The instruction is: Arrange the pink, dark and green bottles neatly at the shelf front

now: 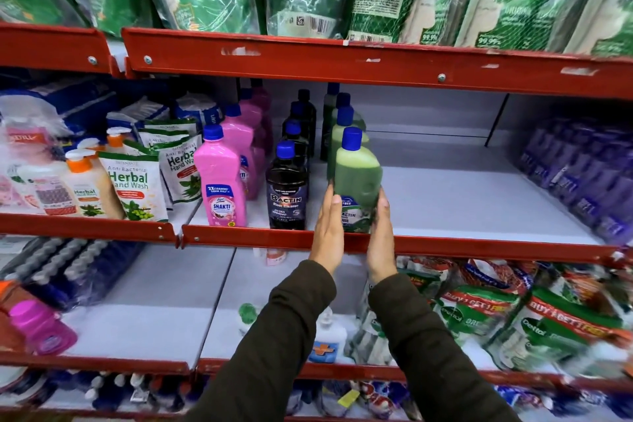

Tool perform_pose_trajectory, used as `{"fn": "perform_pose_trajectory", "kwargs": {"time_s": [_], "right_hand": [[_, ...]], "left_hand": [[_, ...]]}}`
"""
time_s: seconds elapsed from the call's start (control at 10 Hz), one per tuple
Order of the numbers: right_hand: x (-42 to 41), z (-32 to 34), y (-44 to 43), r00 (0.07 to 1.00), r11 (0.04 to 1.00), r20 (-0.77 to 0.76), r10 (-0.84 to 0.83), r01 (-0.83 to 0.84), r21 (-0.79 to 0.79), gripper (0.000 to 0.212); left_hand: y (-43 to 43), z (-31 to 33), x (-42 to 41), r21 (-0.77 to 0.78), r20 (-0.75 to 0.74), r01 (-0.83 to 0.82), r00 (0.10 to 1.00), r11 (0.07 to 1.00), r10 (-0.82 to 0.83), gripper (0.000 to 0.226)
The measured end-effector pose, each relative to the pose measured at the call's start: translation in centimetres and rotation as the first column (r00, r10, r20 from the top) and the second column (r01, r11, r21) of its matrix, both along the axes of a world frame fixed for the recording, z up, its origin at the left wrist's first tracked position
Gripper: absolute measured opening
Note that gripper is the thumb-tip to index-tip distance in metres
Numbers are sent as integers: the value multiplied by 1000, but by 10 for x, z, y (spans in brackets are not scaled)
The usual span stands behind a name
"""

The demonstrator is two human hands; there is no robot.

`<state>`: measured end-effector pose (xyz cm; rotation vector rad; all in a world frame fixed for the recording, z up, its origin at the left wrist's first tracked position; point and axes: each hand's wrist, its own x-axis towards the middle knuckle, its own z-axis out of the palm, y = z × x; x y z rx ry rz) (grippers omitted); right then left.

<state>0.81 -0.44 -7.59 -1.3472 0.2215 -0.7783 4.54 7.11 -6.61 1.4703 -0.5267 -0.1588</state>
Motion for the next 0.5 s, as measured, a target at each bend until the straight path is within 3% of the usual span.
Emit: {"fn": "perform_pose_trajectory", "kwargs": {"time_s": [0.1,0.2,0.3,0.4,0.5], "right_hand": [[-10,5,-18,997,997,-29,68,-69,-20,66],[-13,6,-17,998,999,-47,29,-30,-27,64],[-27,14,-17,974,959,15,-226,225,-171,51],[-33,50,-26,886,770,260,-384,463,-440,47],[-35,110,-39,763,445,466,-448,642,-624,52]], "left_hand": [[-10,9,-11,-19,23,-26,999,999,26,50],[-8,4,-12,53,89,-114,990,992,109,49],[-1,11,-26,3,404,-377,848,926,344,45],[4,43,-22,-113,733,-391,588,914,342,44],[8,96,-18,-131,886,-491,331,861,324,48]]}}
